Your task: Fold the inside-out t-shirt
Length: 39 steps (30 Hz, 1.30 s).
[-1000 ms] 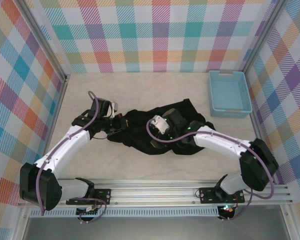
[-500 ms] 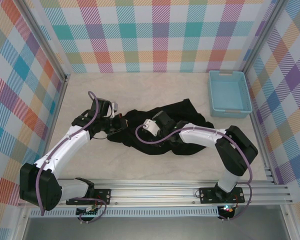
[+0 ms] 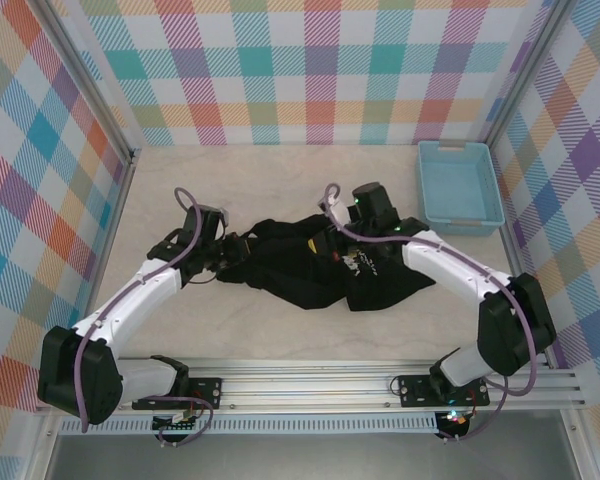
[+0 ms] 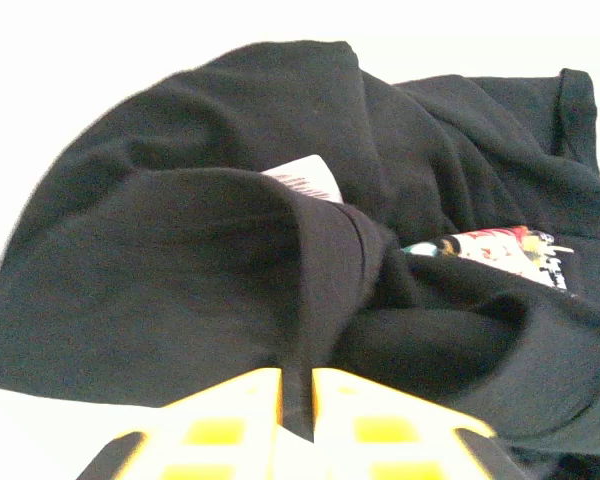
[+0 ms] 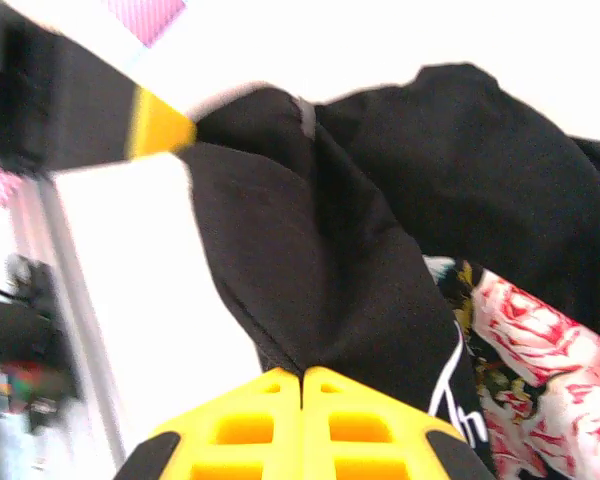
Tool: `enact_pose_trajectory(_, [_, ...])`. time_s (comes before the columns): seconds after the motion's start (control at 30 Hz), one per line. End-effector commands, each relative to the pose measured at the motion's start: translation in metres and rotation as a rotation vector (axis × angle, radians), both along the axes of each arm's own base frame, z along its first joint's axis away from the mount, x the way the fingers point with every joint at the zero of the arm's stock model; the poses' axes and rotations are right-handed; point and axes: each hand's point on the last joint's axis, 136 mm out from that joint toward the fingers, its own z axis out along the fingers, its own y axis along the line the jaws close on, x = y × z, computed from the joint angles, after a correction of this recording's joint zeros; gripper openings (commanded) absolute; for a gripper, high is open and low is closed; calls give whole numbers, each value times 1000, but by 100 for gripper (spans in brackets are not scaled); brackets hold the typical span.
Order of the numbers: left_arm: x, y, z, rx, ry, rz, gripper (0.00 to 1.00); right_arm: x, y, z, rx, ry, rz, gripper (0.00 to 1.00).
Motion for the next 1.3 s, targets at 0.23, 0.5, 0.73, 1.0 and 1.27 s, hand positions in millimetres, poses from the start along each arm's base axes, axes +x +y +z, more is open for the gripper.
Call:
enact_pose_trajectory(0.23, [-33,-44,46,-55,-312,-169,58,14,13,34,255,347,-33,0])
enact_pose_trajectory(0.5, [-60,-131,27,-137,-258,-439,60,28,6,37,278,398,-91,0])
enact_pose_trajectory(0.73, [-26,-153,1,51,-267,-406,53,30,3,41,299,405,-105,0])
enact_pose_trajectory(1.0, [-46,-175,44,-202,-325,-632,0,64,-68,-2,-122,211,-409,12])
enact_pose_trajectory(1.27, [-66,-145,70,-364,-293,-649,0,10,-82,-6,-312,-86,-270,55])
